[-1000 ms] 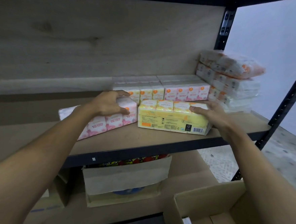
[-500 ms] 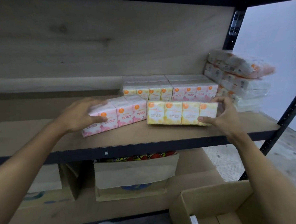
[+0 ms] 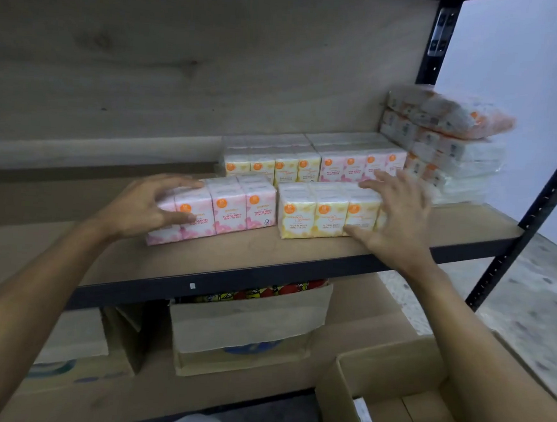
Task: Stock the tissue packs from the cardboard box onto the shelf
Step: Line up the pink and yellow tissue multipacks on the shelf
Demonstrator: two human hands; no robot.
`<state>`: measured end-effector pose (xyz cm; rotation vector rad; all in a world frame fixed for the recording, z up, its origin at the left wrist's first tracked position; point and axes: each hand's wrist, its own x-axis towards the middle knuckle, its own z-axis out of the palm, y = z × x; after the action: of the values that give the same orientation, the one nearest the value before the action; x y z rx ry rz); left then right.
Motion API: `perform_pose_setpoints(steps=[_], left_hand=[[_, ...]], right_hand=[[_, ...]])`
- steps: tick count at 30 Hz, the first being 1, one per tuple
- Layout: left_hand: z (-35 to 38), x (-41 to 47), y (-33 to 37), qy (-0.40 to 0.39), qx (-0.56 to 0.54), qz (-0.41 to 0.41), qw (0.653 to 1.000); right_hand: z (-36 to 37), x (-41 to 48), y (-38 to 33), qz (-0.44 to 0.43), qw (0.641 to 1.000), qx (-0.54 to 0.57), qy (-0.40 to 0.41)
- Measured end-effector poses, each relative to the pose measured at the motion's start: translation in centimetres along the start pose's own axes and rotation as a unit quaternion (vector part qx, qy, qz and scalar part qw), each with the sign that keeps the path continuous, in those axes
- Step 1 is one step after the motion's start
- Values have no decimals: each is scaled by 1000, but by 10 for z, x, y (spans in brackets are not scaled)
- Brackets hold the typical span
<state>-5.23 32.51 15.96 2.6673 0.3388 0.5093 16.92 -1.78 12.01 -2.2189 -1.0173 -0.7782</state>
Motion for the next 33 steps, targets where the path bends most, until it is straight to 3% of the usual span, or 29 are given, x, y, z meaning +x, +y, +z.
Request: perform_pose_setpoints(steps=[3,10,18,26,33], left_hand=[[4,0,2,20,16,16,1000],[12,9,0,18,50,48,997],[27,34,21,19,209,77,975],[54,54,35,38,213,74,973],[77,71,45,102,213,56,970]], right_hand=[[20,-1,-25,-21,996,-65,-58],[30,9,-14,-3,993,-89,-74],[28,25,17,5,990,-98,-100],[32,45,51,10,991,-72,-115],[37,60,81,-3,992,-52,-116]])
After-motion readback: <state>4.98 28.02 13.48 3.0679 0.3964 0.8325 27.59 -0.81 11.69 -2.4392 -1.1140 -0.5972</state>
